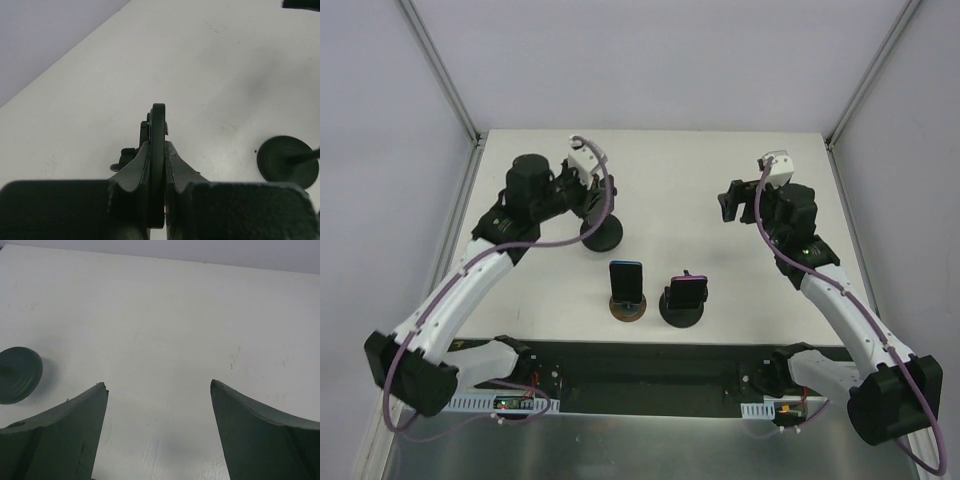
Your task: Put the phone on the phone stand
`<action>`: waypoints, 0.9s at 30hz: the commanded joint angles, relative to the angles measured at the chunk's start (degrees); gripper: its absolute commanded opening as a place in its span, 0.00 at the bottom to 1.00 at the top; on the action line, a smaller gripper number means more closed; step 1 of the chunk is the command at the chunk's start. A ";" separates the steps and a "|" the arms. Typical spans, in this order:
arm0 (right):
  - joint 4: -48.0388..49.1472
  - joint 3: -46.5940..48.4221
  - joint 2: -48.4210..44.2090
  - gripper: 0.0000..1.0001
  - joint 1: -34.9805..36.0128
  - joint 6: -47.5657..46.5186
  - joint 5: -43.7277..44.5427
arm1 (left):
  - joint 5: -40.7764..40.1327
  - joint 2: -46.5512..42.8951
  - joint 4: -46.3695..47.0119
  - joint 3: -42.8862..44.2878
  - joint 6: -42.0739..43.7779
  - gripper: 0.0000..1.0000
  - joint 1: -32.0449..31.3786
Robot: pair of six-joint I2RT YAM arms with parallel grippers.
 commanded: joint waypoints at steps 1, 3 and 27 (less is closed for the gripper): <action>2.66 2.26 1.16 0.85 -0.62 -1.73 -2.87 | 7.35 -15.15 0.18 -5.97 4.53 0.00 -0.30; 2.66 2.52 2.21 0.85 -0.70 -2.43 -3.05 | 8.41 -19.04 -3.86 -8.43 4.53 0.00 -0.30; 6.26 1.82 3.18 0.85 -0.35 -2.08 -10.17 | 19.84 -31.20 -34.64 -7.92 22.72 0.00 -0.30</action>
